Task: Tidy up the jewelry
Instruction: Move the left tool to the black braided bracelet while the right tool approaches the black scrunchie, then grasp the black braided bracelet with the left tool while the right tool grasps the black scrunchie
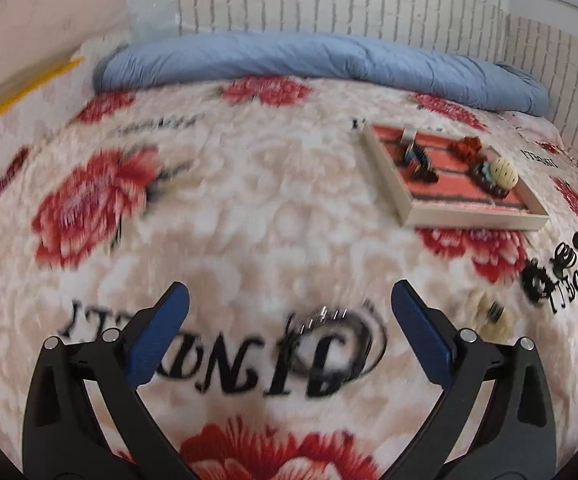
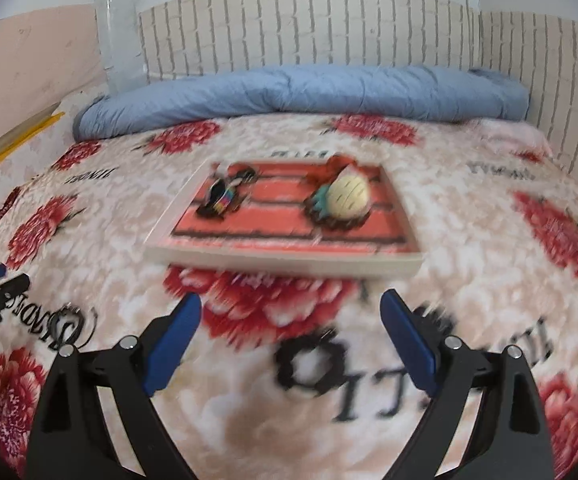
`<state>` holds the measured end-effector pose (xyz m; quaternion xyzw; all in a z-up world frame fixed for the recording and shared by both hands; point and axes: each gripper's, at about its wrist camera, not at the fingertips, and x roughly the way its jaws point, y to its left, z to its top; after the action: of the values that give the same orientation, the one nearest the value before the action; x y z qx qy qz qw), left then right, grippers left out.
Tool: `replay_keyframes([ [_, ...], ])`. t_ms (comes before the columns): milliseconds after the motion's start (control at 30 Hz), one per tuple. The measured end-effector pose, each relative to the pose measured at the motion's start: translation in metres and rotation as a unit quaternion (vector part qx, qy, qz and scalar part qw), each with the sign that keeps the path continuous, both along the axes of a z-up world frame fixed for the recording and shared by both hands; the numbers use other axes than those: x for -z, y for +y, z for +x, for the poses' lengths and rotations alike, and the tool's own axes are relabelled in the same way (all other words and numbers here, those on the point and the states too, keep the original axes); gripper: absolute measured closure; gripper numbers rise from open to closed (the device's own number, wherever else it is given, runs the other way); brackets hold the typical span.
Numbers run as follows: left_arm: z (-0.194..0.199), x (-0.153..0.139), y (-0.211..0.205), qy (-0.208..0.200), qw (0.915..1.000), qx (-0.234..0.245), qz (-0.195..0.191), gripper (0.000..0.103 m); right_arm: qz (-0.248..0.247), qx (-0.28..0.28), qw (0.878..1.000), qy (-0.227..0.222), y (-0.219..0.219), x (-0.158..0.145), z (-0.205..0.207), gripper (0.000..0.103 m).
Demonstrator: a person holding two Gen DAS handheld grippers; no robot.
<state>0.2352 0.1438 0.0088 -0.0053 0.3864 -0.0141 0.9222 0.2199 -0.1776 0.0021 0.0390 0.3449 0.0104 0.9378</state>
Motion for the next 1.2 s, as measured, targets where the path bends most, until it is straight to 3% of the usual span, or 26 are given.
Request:
replay_keyframes([
  [133, -0.01, 0.021, 0.008, 0.01, 0.9999, -0.011, -0.006, 0.005, 0.007, -0.008, 1.0, 0.02, 0.022, 0.021, -0.004, 0.014],
  [267, -0.011, 0.028, 0.003, 0.002, 0.9998, -0.004, 0.02, 0.005, -0.018, -0.012, 0.999, 0.03, 0.044, 0.033, -0.007, 0.014],
  [600, 0.001, 0.047, 0.006, 0.023, 0.9997, 0.008, 0.002, 0.006, -0.035, -0.005, 0.998, 0.044, 0.066, 0.049, 0.001, 0.014],
  [1200, 0.01, 0.064, 0.0, 0.049, 0.9985, 0.021, 0.008, 0.021, -0.036, -0.016, 0.998, 0.053, 0.074, 0.062, 0.006, 0.014],
])
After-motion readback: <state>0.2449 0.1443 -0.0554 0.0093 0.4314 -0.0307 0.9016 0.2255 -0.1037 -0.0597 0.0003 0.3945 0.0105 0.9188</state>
